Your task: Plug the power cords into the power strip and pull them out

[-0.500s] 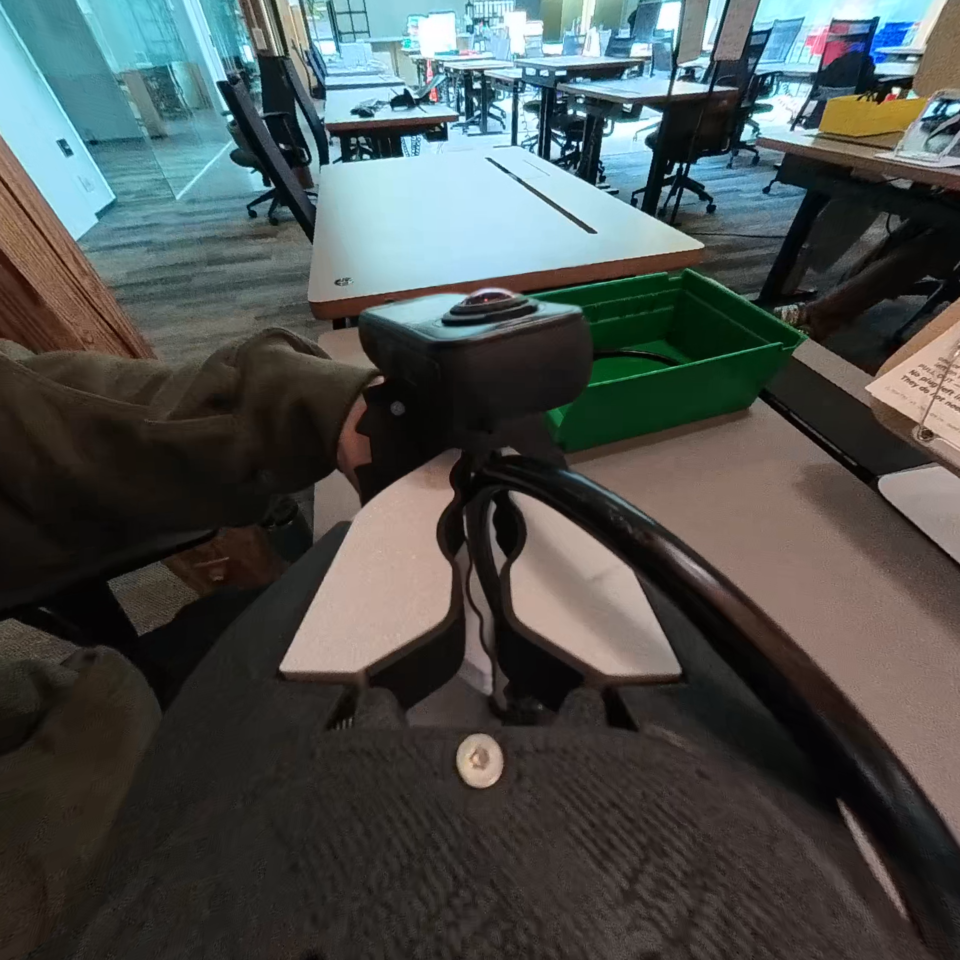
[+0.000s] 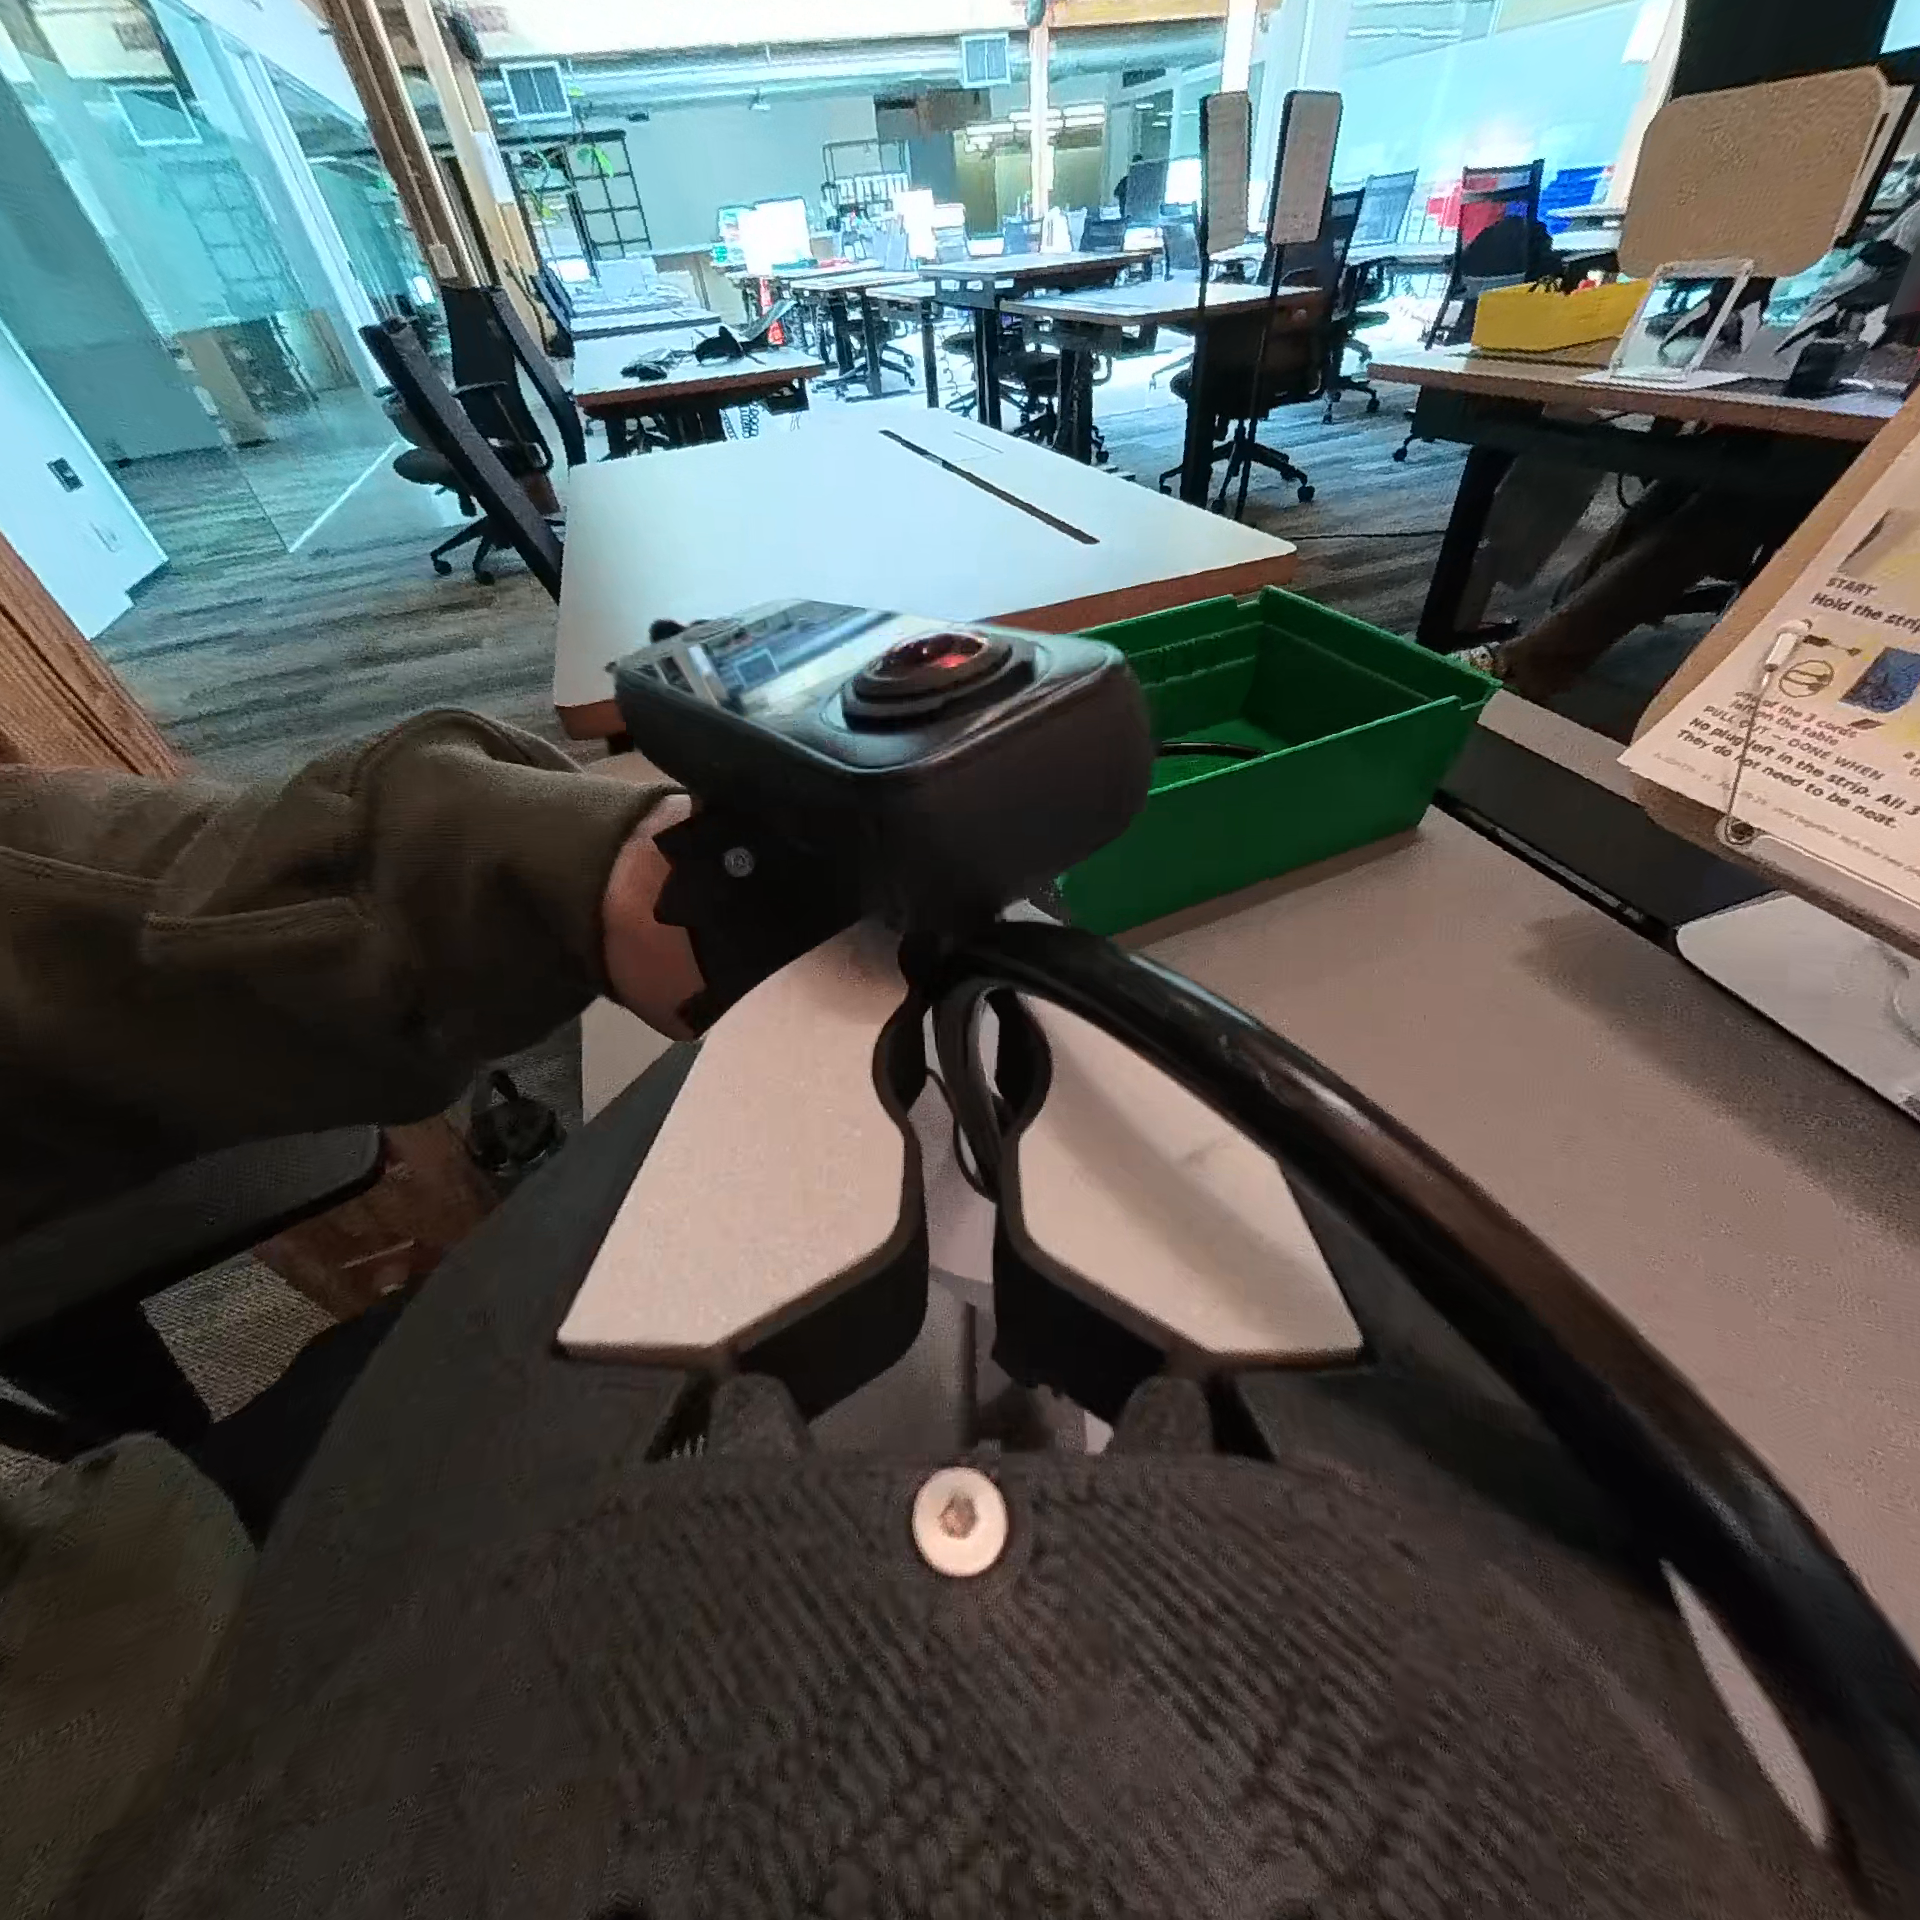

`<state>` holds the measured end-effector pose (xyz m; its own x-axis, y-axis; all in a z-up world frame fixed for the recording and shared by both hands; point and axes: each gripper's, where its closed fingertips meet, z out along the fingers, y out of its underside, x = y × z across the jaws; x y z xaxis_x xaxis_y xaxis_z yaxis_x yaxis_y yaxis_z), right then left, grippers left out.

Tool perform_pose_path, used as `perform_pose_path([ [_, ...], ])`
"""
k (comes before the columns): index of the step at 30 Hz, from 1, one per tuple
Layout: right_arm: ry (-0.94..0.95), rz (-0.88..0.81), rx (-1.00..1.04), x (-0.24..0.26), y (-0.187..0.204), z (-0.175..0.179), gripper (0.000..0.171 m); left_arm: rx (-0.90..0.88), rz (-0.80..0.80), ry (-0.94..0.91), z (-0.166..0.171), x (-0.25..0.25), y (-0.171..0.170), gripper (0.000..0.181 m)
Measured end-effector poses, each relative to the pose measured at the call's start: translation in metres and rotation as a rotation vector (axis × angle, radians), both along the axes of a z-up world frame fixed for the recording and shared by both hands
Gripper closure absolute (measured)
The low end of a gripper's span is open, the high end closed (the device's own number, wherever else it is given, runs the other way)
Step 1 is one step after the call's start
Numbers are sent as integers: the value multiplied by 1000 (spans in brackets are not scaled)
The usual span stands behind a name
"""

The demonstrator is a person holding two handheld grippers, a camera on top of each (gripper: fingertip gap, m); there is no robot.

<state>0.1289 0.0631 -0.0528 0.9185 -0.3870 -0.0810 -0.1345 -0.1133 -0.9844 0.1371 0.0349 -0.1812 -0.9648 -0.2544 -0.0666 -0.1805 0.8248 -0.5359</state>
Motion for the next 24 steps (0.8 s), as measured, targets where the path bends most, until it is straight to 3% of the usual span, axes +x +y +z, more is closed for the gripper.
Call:
perform_pose_path([
  [1, -15, 3, -3, 1, -2, 1, 161, -6, 6, -2, 2, 1, 0, 178],
  [7, -92, 37, -94, 1, -28, -22, 134, -81, -22, 19, 17, 3, 2, 177],
  [13, 14, 94, -52, -8, -42, -70, 124, -74, -77, 30, 15, -1, 6, 176],
  [16, 14, 15, -41, 2, -39, -84, 122, -57, -90, 33, 12, -3, 2, 177],
  [18, 33, 17, 100, -2, -36, -73, 120, -61, -91, 28, 12, -2, -2, 177],
  [21, 95, -9, 465, -2, -52, -45, 122, -95, -90, 12, 20, -1, -6, 176],
  [24, 172, -41, 879, 6, -94, -25, 144, -169, -96, 15, 32, -3, -10, 176],
])
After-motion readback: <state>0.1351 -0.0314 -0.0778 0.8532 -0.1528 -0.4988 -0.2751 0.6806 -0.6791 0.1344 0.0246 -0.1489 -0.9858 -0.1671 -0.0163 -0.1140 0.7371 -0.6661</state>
